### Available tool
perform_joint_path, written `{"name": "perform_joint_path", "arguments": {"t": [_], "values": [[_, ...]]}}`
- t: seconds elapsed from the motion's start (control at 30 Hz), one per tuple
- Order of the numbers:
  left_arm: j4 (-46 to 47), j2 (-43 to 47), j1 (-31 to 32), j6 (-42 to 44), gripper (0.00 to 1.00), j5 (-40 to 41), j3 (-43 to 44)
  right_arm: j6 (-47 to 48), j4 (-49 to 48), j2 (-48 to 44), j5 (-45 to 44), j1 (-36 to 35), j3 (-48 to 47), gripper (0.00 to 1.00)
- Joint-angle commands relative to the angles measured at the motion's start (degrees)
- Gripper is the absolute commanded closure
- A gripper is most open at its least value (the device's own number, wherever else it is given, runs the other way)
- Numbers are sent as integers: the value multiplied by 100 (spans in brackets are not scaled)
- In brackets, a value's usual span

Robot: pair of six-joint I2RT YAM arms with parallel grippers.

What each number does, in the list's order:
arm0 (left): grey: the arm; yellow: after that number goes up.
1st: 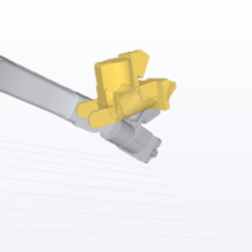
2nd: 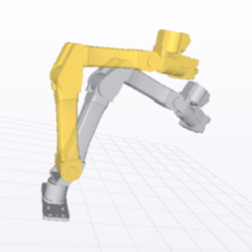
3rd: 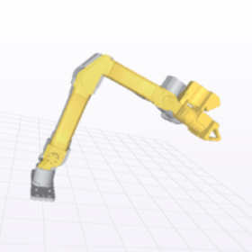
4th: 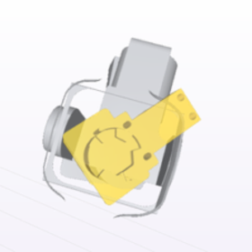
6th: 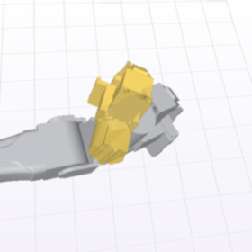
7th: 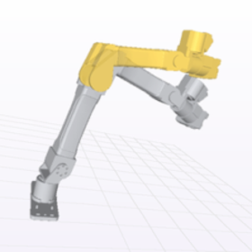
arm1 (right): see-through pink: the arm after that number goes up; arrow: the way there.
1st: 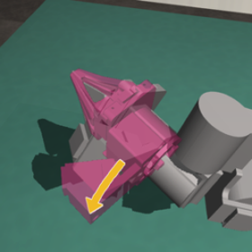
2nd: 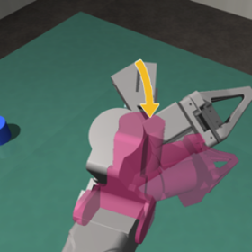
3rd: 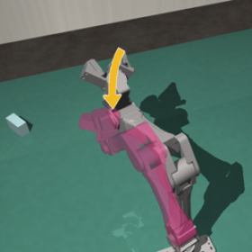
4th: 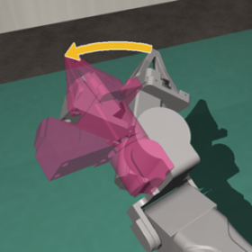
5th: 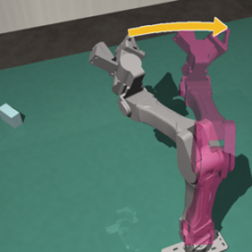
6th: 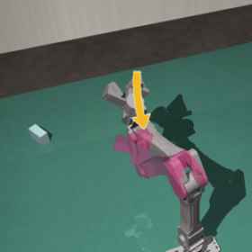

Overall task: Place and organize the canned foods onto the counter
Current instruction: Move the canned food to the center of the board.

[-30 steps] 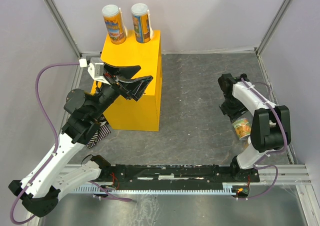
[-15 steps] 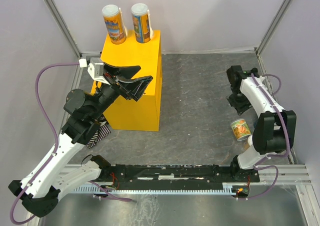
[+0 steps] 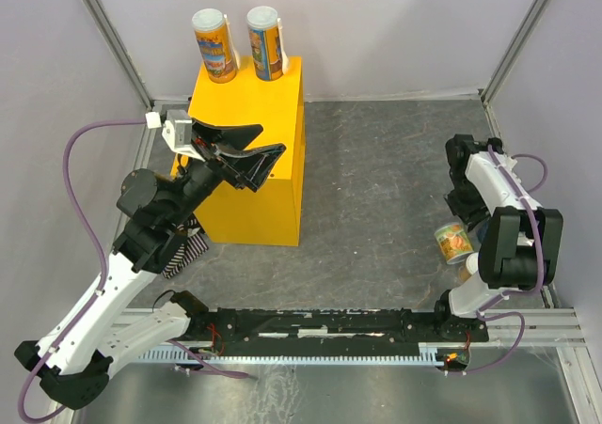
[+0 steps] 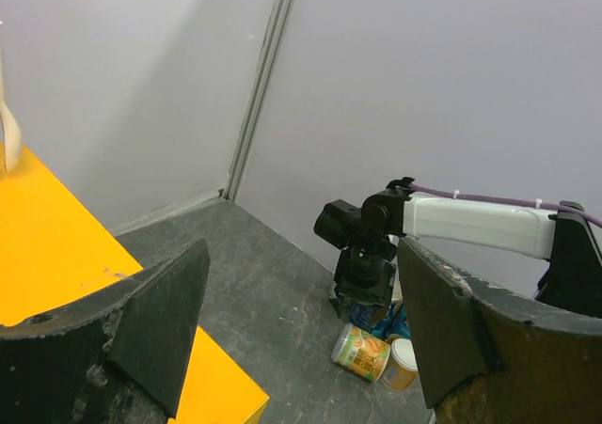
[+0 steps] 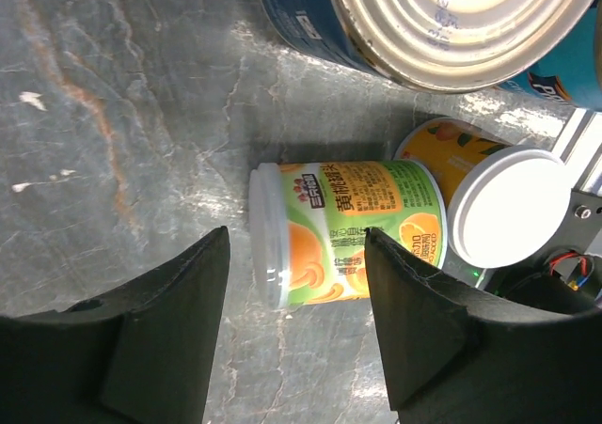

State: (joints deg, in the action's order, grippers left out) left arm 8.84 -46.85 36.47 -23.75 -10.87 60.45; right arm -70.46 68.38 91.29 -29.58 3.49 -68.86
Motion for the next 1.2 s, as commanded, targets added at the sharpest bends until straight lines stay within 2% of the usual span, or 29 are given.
{"name": "perform_joint_path", "arguments": {"t": [0.0, 0.23, 0.37, 0.53, 0.77, 1.0, 1.17], "values": [[-49, 77, 10, 198, 13, 9, 55, -31, -85, 80, 9, 30, 251, 33], [-162, 129, 9, 261, 12, 7, 68, -42, -549, 52, 594, -22, 799, 34], [-159, 141, 10, 233, 12, -22, 85, -135, -661, -23, 664, -460, 977, 36], [-158, 96, 9, 199, 12, -82, 153, -472, -540, 119, 634, -1313, 721, 36], [-195, 114, 9, 136, 12, -107, 169, -599, -479, 7, 672, -1768, 229, 36], [-203, 140, 9, 56, 12, -105, 200, 675, -280, 100, 300, -1859, -499, 28], [-207, 147, 9, -8, 12, -114, 222, 1824, -681, -126, 728, -1991, -629, 22]]}}
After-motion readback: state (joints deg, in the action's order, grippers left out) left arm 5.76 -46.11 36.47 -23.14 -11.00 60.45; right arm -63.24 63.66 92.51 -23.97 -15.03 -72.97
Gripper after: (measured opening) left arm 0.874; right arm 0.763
